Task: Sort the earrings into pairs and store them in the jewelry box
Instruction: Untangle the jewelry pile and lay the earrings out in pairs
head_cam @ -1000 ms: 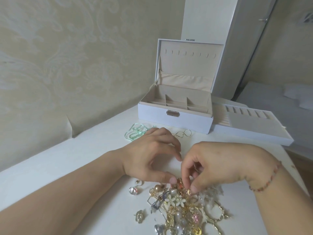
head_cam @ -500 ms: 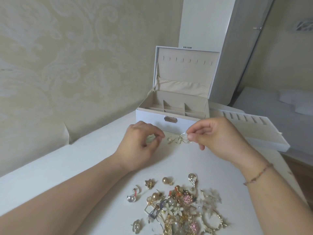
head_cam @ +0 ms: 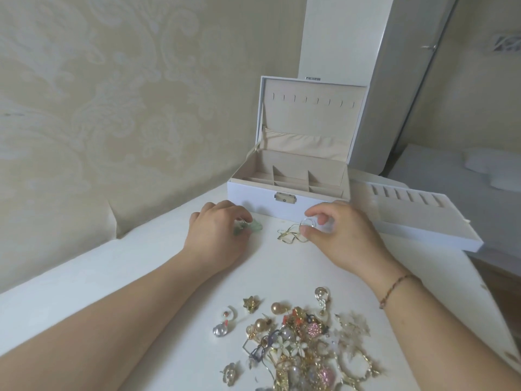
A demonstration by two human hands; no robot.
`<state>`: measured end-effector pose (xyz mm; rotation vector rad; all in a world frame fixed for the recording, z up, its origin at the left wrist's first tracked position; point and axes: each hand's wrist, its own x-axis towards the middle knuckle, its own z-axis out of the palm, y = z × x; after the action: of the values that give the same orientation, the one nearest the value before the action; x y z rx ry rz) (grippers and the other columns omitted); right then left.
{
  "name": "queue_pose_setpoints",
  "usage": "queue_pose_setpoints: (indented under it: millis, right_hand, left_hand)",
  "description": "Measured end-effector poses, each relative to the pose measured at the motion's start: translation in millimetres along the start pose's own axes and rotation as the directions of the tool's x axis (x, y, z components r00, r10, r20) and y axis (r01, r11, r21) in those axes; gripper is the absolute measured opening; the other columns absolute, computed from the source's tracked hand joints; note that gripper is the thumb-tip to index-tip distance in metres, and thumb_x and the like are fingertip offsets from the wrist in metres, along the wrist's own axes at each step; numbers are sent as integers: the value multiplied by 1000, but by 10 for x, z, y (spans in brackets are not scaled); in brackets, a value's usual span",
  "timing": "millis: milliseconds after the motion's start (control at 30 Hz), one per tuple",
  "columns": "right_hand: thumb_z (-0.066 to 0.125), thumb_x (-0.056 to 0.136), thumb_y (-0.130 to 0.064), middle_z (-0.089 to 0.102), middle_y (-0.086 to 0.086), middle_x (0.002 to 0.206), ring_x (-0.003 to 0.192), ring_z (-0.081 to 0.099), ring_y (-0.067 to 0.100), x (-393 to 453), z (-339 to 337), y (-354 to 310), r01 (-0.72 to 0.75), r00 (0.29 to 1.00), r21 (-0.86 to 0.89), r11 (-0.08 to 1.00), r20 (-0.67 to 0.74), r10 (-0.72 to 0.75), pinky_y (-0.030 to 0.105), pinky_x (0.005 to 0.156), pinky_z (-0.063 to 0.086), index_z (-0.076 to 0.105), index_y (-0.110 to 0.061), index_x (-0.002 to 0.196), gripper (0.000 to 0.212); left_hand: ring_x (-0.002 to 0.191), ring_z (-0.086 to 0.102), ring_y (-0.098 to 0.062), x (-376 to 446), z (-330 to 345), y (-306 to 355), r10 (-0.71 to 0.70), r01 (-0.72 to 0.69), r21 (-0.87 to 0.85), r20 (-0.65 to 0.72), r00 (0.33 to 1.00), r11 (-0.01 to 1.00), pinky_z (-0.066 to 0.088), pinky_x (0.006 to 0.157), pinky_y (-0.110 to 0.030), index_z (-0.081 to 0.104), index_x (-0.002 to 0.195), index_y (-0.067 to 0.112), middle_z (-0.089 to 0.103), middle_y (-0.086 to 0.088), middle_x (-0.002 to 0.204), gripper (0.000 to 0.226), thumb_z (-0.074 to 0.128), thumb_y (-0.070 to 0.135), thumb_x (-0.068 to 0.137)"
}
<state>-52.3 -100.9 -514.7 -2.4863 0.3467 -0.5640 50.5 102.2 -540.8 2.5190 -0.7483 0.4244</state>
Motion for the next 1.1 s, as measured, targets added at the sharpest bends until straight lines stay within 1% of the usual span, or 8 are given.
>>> queue_pose_setpoints:
  millis: [167,367,533,633,767,867,967,1100]
  right_hand:
    - [71,76,-52,53,-24,124,98,54,2,-22,60,-8,135,977,-114,984,181,-113,32,94,47,59,-42,119,46]
    - [70,85,-25,59,-11,89,77,47,9,20,247,-59,231,961,-63,971,172,-217,34,83,50,71,-26,105,20]
    - [72,83,-32,63,-17,94,66,45,-5,-47,130,-192,247,952,-46,968,200,-233,33,83,52,67,-35,113,31]
    - [74,82,-31,57,-32,66,62,51,-9,-173,-319,-301,215,972,-47,975,110,-209,9,71,44,71,-37,101,20]
    - [73,82,-29,57,-42,89,72,57,-1,-433,-907,-437,196,904,-22,980,393,-172,13,62,44,68,-47,90,20]
    - [70,81,-44,50,-40,105,82,57,-5,-712,-948,-318,268,833,-158,950,534,-146,15,74,47,58,-56,98,24]
    - [64,85,-49,43,-38,111,89,54,-5,-934,-821,-75,287,840,-236,928,529,-125,17,80,44,54,-56,107,25]
    - [75,80,-35,52,-25,110,78,56,1,-1061,-634,98,189,887,-36,981,436,-155,13,65,38,65,-48,88,19]
  left_hand:
    - [103,46,-21,2,9,-4,10,-10,-26,-20,1000,1000,28,80,-33,65,102,34,58,14,114,19,62,29,85]
    - [100,46,-22,0,13,3,71,-73,-54,-30,997,996,30,80,-33,67,102,32,59,12,110,19,64,24,84]
    - [95,49,-23,8,19,-1,126,-131,-90,-62,990,987,37,80,-35,69,99,29,61,10,104,25,68,16,78]
    - [95,50,-25,3,21,-13,156,-163,-97,-78,985,982,42,82,-39,69,97,28,62,10,104,22,63,21,77]
    - [104,47,-19,-35,8,30,242,-248,-76,-81,967,966,36,90,-38,66,102,34,61,18,108,25,55,32,79]
    - [110,45,-15,-68,-15,65,388,-389,-105,-30,921,915,29,96,-34,63,109,37,59,23,113,28,56,41,82]
    - [114,45,-14,-84,-39,95,489,-482,-120,29,872,868,29,101,-37,61,116,38,57,25,117,35,56,50,84]
    - [116,45,-15,-96,-55,110,516,-509,-122,29,856,852,33,102,-44,64,116,36,59,23,117,38,53,54,84]
